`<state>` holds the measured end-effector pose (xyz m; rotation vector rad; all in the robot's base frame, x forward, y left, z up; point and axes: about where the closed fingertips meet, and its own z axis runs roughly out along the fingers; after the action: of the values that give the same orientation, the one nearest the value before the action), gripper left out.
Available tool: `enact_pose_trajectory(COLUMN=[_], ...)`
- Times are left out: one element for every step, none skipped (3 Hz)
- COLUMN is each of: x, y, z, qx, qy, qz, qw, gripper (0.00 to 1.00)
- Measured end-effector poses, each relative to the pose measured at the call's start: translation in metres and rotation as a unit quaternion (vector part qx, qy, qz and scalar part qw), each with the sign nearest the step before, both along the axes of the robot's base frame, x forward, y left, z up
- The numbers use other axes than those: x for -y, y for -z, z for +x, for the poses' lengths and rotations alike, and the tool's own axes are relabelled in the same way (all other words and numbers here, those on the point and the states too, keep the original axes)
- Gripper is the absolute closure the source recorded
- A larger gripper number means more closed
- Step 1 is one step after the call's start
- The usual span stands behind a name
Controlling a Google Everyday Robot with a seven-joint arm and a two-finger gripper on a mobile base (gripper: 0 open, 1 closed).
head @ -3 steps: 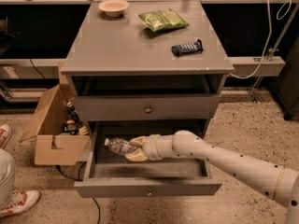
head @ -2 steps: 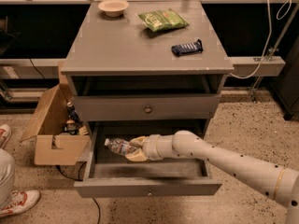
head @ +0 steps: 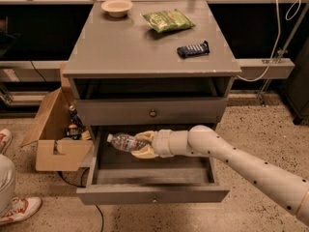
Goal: Pick water bottle from middle drawer and place on counter
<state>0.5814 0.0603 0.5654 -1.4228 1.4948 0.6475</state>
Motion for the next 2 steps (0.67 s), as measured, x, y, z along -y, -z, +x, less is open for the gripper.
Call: enact_pose_trajectory(x=[0.003,-0.008], y=[-0.054,-0.098], z=[0.002,0.000], qx=[0.034,0.059], qy=[-0.018,-0.032], qz=[-0.010,-0.058], qw=[0.9992,0.9960], gripper=[1.00,1.00])
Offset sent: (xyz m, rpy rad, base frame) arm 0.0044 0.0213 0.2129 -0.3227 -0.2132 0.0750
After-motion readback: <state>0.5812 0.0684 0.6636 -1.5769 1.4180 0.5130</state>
